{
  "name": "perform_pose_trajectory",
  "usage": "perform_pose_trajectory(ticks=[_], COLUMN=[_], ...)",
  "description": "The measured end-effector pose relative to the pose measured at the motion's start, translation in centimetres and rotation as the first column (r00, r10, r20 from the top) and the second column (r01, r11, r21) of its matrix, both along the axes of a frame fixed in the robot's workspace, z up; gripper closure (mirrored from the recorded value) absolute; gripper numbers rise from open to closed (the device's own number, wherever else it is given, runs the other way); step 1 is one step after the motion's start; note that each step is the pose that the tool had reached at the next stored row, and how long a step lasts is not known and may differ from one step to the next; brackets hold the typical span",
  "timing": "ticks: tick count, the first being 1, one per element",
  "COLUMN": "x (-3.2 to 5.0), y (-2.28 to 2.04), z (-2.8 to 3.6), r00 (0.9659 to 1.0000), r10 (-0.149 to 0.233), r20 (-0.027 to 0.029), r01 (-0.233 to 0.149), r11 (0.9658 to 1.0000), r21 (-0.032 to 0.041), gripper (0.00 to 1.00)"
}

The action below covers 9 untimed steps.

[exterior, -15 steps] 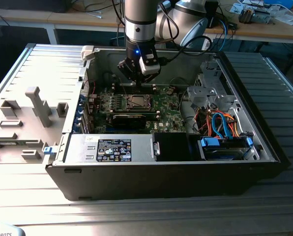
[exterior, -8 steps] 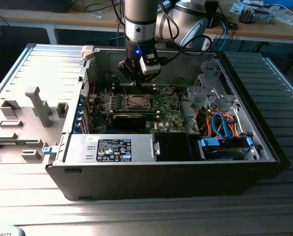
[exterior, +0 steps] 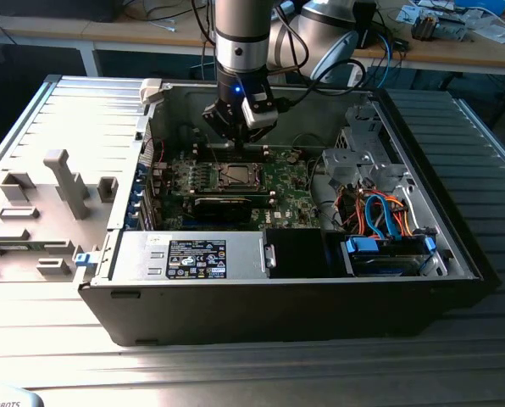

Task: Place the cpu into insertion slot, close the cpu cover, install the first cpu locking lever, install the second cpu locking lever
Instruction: 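Install the first cpu locking lever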

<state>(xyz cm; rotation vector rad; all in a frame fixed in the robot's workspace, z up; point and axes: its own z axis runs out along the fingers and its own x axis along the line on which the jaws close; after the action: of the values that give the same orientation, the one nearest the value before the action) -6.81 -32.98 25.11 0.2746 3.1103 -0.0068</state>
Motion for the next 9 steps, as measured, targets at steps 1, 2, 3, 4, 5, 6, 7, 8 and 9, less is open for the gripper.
perform_pose_trajectory(ticks=[1,2,3,4,5,6,7,8,9], x=[0.0,0.0,0.0,0.0,0.0,0.0,0.0,0.0,0.0], y=[0.0,0.0,0.0,0.0,0.0,0.0,0.0,0.0,0.0], z=[0.0,0.0,0.0,0.0,0.0,0.0,0.0,0.0,0.0], r00=[1.0,1.0,1.0,0.9999,0.9999,0.9999,0.9999,0.9998,0.9998], r10=[0.003,0.004,0.008,0.011,0.013,0.015,0.017,0.019,0.021], r20=[0.0,0.0,0.0,0.0,0.0,0.0,0.0,0.0,0.0], r01=[-0.003,-0.004,-0.008,-0.011,-0.013,-0.015,-0.017,-0.019,-0.021], r11=[1.0,1.0,1.0,0.9999,0.9999,0.9999,0.9999,0.9998,0.9998], r21=[0.0,0.0,0.0,0.0,-0.0001,0.0,-0.0001,0.0,0.0], gripper=[0.89,0.89,0.89,0.89,0.89,0.89,0.89,0.89,0.89])
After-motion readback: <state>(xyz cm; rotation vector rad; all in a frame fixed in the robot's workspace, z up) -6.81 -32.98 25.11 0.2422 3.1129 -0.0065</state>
